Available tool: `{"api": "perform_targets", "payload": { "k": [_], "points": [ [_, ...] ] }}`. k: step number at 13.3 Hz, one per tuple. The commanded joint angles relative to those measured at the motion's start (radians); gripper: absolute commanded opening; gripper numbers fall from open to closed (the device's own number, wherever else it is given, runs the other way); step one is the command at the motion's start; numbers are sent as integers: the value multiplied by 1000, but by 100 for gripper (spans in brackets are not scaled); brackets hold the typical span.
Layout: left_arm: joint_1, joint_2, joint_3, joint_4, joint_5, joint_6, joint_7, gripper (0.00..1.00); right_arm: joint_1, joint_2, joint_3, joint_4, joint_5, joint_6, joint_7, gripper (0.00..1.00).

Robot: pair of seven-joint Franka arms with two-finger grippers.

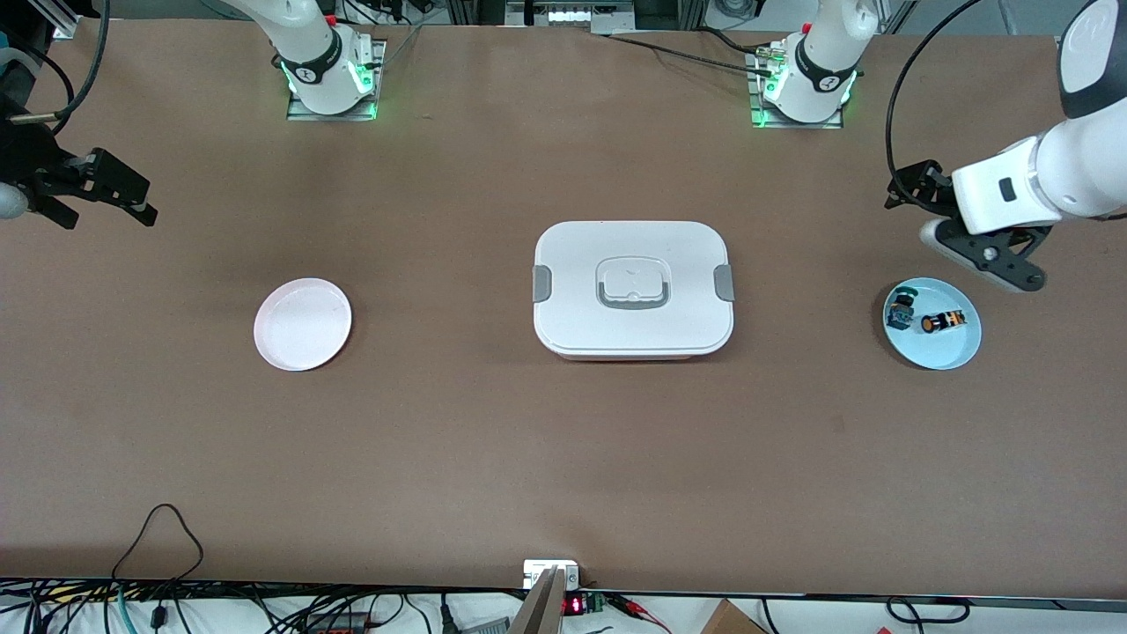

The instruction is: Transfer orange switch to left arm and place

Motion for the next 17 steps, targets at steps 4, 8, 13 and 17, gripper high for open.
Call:
{"api": "perform_targets", "payload": {
  "k": [4, 8, 13, 17],
  "points": [
    [6, -28, 14, 50, 22, 15, -188, 100, 10, -3, 5, -2, 1, 13, 3, 100],
    [75, -37, 19, 0, 16, 41, -188, 100, 7, -3, 4, -2, 2, 12, 3, 100],
    [113, -59, -47, -37, 24, 83, -228, 100, 4, -3, 1, -2, 2, 13, 1, 100],
    [129, -126, -55, -147, 24, 159, -229, 100, 5, -3, 1, -2, 2, 13, 3, 100]
  ]
}}
